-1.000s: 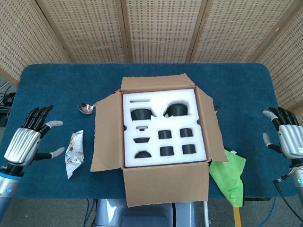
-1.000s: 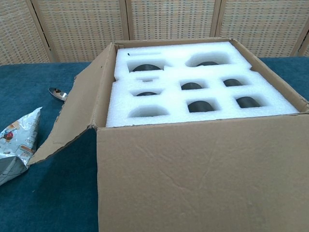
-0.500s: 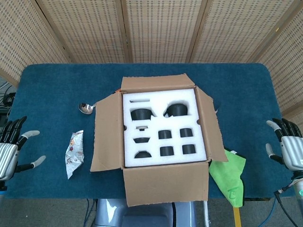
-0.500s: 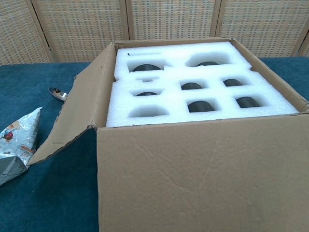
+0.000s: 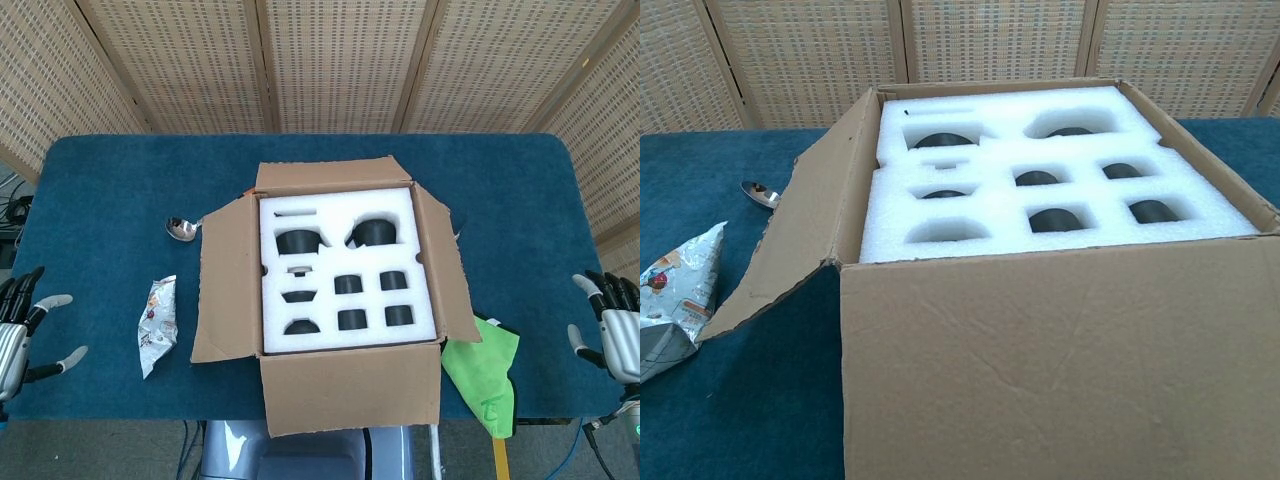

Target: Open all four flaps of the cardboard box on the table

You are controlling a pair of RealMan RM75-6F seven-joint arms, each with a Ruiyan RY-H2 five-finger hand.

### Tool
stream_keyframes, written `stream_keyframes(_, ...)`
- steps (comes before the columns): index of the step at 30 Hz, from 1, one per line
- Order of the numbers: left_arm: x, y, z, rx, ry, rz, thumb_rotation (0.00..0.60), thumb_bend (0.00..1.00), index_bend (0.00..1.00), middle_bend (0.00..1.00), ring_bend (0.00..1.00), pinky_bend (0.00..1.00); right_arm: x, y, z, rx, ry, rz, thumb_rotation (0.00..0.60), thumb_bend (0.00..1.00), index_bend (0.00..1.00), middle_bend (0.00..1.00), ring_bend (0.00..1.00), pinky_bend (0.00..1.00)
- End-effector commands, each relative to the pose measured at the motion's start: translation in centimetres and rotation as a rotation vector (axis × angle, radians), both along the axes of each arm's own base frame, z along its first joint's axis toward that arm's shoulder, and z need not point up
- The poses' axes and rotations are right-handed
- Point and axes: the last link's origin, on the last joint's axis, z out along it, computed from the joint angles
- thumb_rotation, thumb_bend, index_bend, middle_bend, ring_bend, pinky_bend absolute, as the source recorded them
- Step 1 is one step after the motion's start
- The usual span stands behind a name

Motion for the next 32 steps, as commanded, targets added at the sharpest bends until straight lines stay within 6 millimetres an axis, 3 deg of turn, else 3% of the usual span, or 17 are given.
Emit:
stream_keyframes(1,-0.4,-0.2,-0.1,-0.002,-0.007,0.008,0.497,0.17,0.28,0.00,0.00,0.00,-0.3,0.3,-0.4,0.009,0.006,-0.008,0.600,0.47,0.13,0.10,0.00,0.02)
stream_keyframes(13,-1.4,-0.9,-0.1,-0.011,0.002,0.052,0.497,0.17,0.28,0.00,0.00,0.00,-0.9,1.0,-1.4,0.009,0.015,-0.021,0.600,0.47,0.13,0.10,0.00,0.01)
stream_keyframes(32,-0.3,-0.1,-0.1,-0.070,-0.012,0.024,0.497,0.17,0.28,0.00,0.00,0.00,-1.8,1.6,-2.1,-0.074,-0.012,0.013,0.600,0.45,0.12,0.09,0.00,0.00)
